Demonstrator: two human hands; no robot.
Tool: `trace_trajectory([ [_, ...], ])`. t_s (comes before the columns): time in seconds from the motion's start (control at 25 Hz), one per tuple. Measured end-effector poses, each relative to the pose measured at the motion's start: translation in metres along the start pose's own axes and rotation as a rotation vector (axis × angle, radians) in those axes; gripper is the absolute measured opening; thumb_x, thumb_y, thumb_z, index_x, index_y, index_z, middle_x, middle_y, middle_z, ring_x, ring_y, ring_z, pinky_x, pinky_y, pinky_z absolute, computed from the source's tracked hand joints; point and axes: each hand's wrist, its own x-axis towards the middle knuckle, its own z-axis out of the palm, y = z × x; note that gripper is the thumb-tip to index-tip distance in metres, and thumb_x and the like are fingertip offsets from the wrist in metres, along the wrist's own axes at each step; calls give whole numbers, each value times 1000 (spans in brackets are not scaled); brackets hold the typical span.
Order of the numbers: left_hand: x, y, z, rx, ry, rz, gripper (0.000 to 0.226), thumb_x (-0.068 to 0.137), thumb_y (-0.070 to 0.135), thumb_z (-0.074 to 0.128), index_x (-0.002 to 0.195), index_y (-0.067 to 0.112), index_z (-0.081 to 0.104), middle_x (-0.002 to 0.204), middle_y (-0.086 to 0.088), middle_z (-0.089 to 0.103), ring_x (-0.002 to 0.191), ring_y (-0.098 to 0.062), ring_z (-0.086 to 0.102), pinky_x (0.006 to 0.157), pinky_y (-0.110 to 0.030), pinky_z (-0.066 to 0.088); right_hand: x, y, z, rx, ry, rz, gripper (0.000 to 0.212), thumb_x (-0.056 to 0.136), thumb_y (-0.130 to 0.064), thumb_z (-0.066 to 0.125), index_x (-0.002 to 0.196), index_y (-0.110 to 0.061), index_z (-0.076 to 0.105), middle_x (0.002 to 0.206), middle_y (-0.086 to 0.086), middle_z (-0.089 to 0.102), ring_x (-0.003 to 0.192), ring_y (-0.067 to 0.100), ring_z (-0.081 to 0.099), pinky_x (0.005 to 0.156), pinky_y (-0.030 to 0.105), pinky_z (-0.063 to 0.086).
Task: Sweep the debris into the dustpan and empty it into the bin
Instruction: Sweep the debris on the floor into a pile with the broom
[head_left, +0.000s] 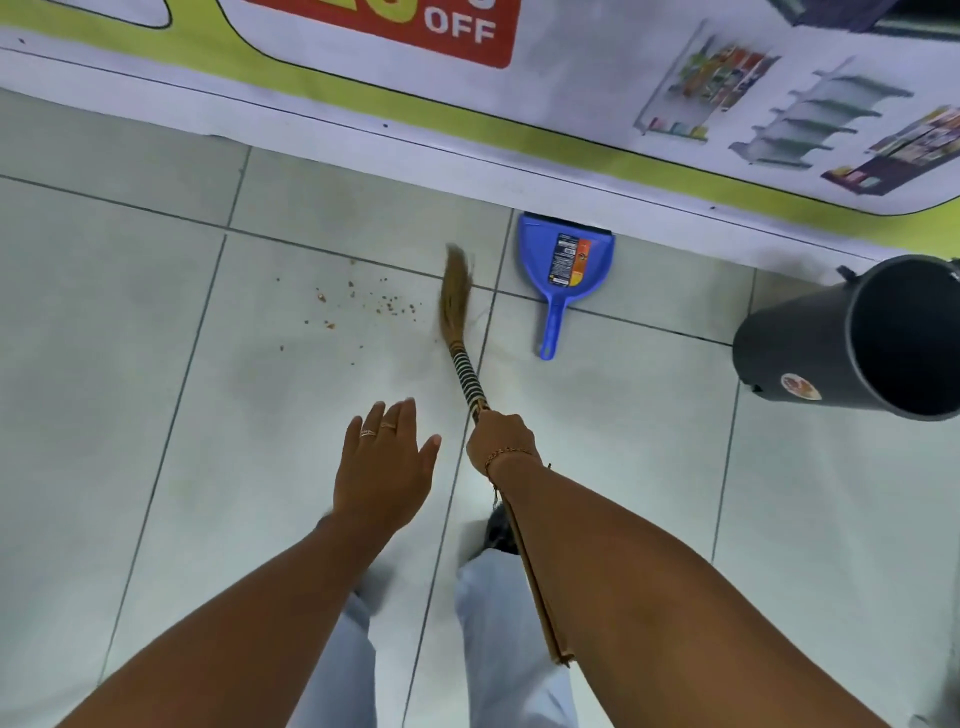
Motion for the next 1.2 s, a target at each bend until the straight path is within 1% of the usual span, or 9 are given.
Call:
trace_trajectory([
  [0.12, -5, -52, -1, 23, -3, 8, 56, 97, 38, 37, 142, 5, 31, 146, -14, 42, 140, -30, 30, 116, -43, 21, 2, -39, 26, -6, 18, -24, 38, 98, -20, 35, 130, -9, 52, 126, 14, 57, 115, 33, 57, 92, 39, 49],
  [0.28, -23, -105, -20, 129, -38, 67, 54, 86, 36, 46, 123, -2, 55, 119, -18, 67, 117, -36, 58, 98, -51, 45, -19, -65, 53, -75, 19, -14, 41, 99, -22, 33, 136, -15, 47, 129, 13, 55, 116, 33, 55, 92, 40, 47],
  [0.36, -33, -131, -36, 171, -9, 86, 55, 83, 37, 46, 119, -2, 59, 114, -18, 70, 111, -35, 63, 93, -51, 49, -40, -75, 65, -139, 41, -54, 43, 98, -20, 32, 140, -20, 42, 128, 14, 54, 115, 35, 55, 92, 40, 47],
  [0.52, -49, -165, -54, 130, 23, 116, 57, 92, 39, 34, 133, 0, 46, 134, -17, 56, 129, -34, 47, 108, -48, 35, -87, -83, 99, -19, 152, -29, 47, 96, -13, 34, 142, -22, 35, 117, 17, 60, 105, 37, 59, 85, 39, 48],
  [0.6, -55, -172, -51, 122, 15, 119, 61, 91, 41, 29, 130, -1, 49, 129, -18, 60, 126, -36, 50, 105, -49, 38, -98, -78, 112, 90, 187, 73, 45, 96, -14, 34, 140, -19, 37, 118, 17, 61, 106, 37, 59, 85, 38, 47],
  [0.8, -62, -172, -35, 127, -18, 172, 62, 86, 40, 28, 121, -3, 57, 117, -19, 67, 114, -37, 60, 95, -51, 46, -94, -67, 125, 268, 89, 366, 36, 97, -18, 39, 127, -5, 54, 125, 16, 61, 113, 32, 59, 91, 35, 48],
  [0.92, -65, -176, -23, 123, -67, 206, 62, 87, 40, 27, 121, -2, 57, 118, -20, 67, 114, -36, 60, 96, -51, 46, -89, -84, 137, 231, 46, 324, 36, 97, -20, 41, 125, -3, 55, 125, 16, 61, 115, 31, 59, 93, 35, 48],
  [1.08, -76, -192, -20, 28, -35, 157, 61, 90, 40, 28, 135, 3, 44, 137, -16, 54, 133, -32, 43, 112, -45, 28, -79, -105, 143, 188, 25, 242, 35, 97, -18, 40, 125, -5, 55, 121, 14, 63, 109, 30, 63, 85, 31, 51],
  [1.2, -86, -209, -20, 70, -6, 158, 54, 88, 37, 37, 126, 1, 55, 123, -17, 64, 121, -35, 55, 104, -48, 40, -74, -119, 140, 95, 19, 161, 35, 97, -18, 38, 127, -8, 53, 122, 10, 61, 111, 27, 61, 71, 28, 42],
])
